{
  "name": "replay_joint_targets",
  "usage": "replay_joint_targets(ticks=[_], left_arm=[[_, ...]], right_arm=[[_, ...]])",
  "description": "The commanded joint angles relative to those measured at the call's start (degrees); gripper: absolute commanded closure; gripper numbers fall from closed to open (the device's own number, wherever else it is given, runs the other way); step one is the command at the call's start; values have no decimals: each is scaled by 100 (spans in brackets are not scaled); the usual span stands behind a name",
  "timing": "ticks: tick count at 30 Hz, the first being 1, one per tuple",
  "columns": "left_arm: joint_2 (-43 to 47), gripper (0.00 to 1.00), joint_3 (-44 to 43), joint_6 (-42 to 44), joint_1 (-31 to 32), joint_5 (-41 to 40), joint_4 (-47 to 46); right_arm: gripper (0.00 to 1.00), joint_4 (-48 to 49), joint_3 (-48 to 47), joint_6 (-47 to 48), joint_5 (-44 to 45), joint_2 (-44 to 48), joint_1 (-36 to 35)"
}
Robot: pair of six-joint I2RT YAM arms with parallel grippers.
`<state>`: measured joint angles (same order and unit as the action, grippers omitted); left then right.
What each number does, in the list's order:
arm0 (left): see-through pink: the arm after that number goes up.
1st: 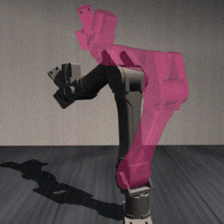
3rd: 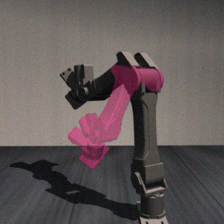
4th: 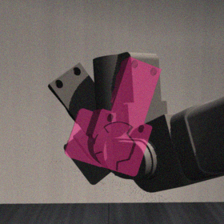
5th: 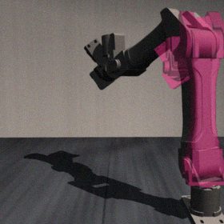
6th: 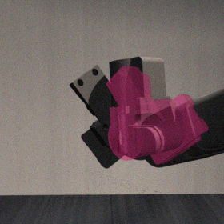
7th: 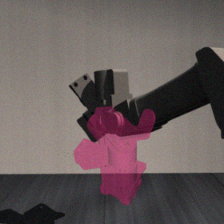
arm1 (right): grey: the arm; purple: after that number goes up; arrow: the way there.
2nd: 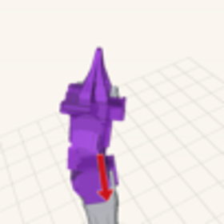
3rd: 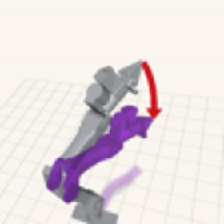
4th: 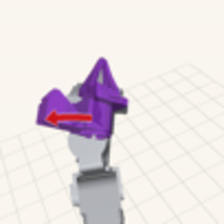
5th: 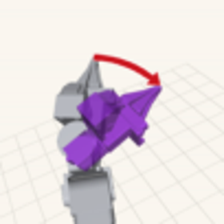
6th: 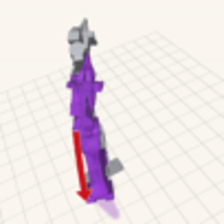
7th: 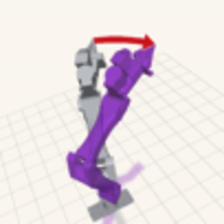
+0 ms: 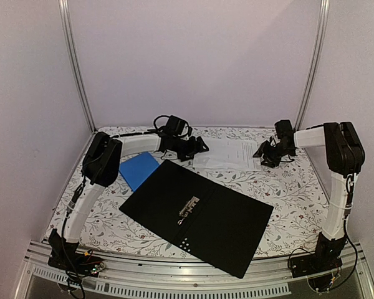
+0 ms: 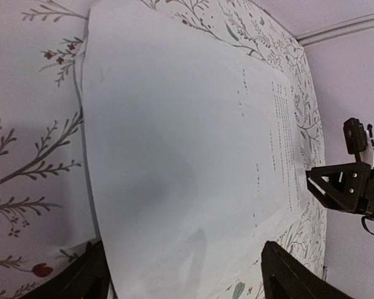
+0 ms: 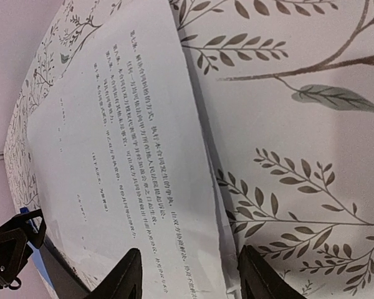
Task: Put the files into the folder
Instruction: Pick up the file from the center of the board.
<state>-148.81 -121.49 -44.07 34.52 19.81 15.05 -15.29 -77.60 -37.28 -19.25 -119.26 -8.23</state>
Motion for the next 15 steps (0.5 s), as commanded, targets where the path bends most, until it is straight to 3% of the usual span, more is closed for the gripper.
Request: replay_joint_targets(ticks=[1, 15], left_arm=[[-112, 17, 687, -453, 53, 564, 229], [300, 17, 1243, -242, 46, 359, 16]], right_arm=[[48, 86, 262, -211, -503, -137, -30], [55, 994, 1015, -674, -1002, 466, -30]])
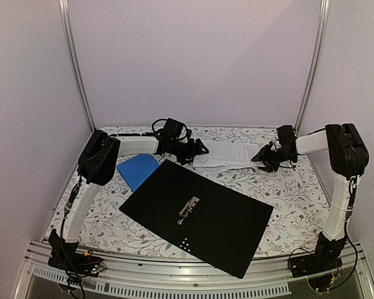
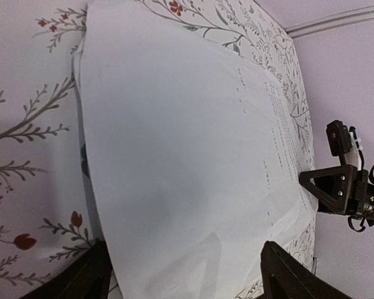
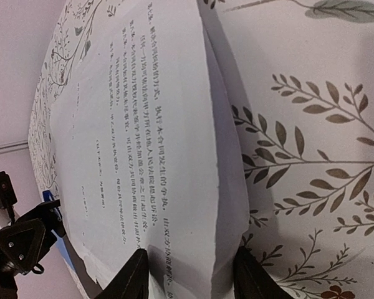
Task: Put the files into the folder
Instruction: Pick up the file from the center of the board.
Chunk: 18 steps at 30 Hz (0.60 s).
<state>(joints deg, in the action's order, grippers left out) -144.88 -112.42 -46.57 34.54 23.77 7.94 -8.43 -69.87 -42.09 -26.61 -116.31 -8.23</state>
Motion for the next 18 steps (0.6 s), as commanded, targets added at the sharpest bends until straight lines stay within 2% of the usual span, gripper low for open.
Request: replay_joint_targets(ticks=[1, 10, 18], left_arm=[[-81, 17, 361, 23, 44, -46, 722], [68, 17, 543, 127, 75, -146, 678], [146, 17, 712, 260, 148, -259, 680]], right_arm=[[56, 440, 290, -234, -347, 157, -30], [62, 1104, 527, -528, -635, 139, -31], [76, 1398, 520, -754, -740, 84, -69]])
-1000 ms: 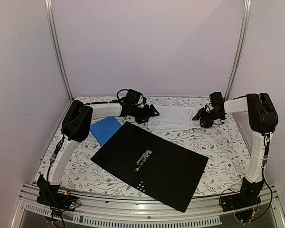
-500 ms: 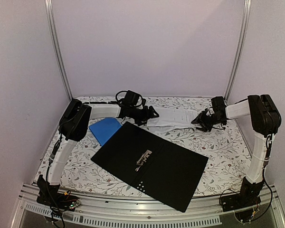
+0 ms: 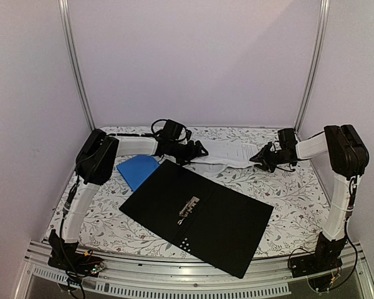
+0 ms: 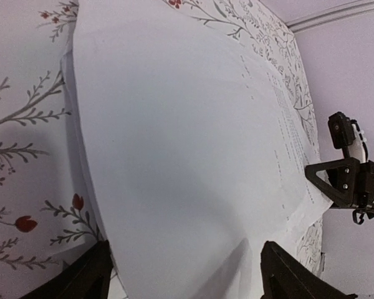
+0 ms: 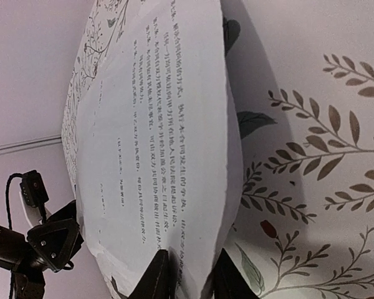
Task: Put the files into the folder
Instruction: Pick up the file from the center of the board.
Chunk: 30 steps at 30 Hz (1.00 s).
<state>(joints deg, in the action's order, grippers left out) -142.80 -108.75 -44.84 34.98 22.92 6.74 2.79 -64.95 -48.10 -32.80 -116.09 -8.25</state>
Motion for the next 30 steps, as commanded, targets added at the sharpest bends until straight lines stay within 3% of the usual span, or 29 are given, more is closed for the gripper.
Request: replay_joint_targets(ticks=[1, 11, 19, 25, 30], left_arm=[[-57, 17, 372, 85, 105, -174, 778], [194, 16, 486, 368, 89, -324, 906], [1210, 11, 1061, 1071, -166, -623, 878], [2589, 5, 2113, 2011, -229, -1449, 504], [3597, 2, 2903, 2703, -233, -1474, 24]], right_arm=[[78, 273, 23, -156, -122, 65, -71], [100, 220, -8, -162, -91, 140, -71], [100, -725, -334, 445, -32, 679, -164], [100, -1928, -851, 1567, -110, 1294, -409], [100, -2988, -1385, 2591, 75, 1890, -770]])
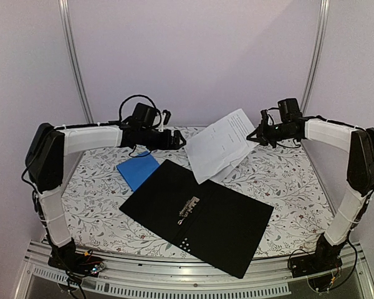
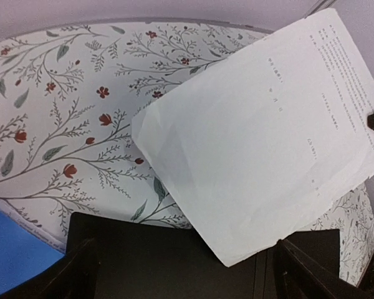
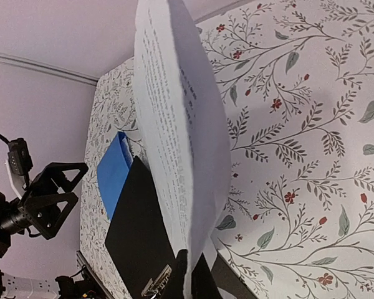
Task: Put the files into the folder
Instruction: Pick up the file from the center of the board, then pass from the right arm to the left
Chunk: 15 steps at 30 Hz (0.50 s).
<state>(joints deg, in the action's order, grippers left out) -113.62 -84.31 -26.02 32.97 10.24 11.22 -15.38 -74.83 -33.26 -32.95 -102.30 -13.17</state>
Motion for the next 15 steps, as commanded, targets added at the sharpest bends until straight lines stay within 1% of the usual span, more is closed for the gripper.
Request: replay_joint_targets(ticks=[1, 8, 9, 15], left_arm=[[859, 2, 596, 927, -27, -123, -447], [2238, 1, 1398, 1425, -23, 432, -666], [2427, 1, 1473, 1461, -15, 471, -634], [3534, 0, 1791, 1658, 24, 546, -136]], right_arm=[[100, -1332, -522, 1255, 109, 636, -355], [100, -2567, -1247, 2289, 49, 1329, -954], [100, -2834, -1374, 2464, 127, 1391, -1059], [100, -3629, -1909, 2957, 503, 1612, -1531]])
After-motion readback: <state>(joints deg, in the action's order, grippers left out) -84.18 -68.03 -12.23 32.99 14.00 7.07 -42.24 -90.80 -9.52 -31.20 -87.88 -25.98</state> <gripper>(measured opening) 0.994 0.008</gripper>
